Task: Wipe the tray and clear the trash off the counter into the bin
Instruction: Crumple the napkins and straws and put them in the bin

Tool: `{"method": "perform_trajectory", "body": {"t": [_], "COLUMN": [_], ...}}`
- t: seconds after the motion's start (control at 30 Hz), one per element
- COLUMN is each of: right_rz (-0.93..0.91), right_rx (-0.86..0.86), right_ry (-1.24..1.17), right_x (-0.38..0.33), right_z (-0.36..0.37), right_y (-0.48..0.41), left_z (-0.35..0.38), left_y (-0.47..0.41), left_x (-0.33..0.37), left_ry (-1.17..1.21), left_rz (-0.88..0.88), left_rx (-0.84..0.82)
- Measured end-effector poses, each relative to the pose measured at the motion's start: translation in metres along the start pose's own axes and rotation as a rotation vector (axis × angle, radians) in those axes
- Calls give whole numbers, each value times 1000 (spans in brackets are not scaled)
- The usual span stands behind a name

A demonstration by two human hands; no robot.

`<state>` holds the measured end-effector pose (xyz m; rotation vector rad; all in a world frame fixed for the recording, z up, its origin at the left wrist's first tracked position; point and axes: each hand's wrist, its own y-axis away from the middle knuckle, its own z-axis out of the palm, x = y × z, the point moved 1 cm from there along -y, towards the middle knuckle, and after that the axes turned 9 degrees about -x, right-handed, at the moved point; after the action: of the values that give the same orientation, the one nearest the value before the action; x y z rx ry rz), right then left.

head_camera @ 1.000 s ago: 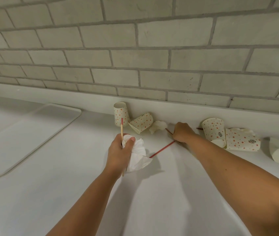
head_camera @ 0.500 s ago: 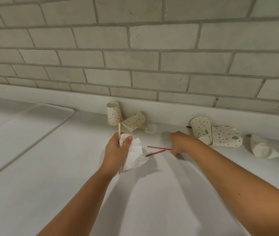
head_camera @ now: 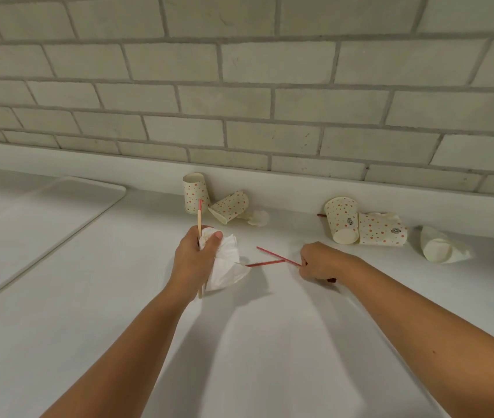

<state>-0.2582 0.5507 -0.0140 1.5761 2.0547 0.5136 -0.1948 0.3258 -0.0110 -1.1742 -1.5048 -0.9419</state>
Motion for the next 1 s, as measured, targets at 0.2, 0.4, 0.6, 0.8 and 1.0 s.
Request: {"method": "perform_trajectory", "body": {"t": [0.2, 0.4, 0.6, 0.8, 1.0], "right_rz": [-93, -221, -152, -70, -182], "right_rx": [123, 164, 100, 17, 31], "right_ry": [-64, 117, 304, 317, 242], "right_x": [-17, -63, -84, -95, -132], "right_z": [0, 9, 8, 19, 47], "right_y": [2, -16, -7, 6, 28], "left_z": [-16, -41, -72, -88, -111], "left_y": [8, 20, 36, 59, 78], "left_x": [-2, -9, -13, -14, -20], "left_ry": [-7, -33, -34, -3, 7], "left_rz": [-9, -21, -27, -29, -48], "left_rx": [31, 79, 162, 203, 199]}}
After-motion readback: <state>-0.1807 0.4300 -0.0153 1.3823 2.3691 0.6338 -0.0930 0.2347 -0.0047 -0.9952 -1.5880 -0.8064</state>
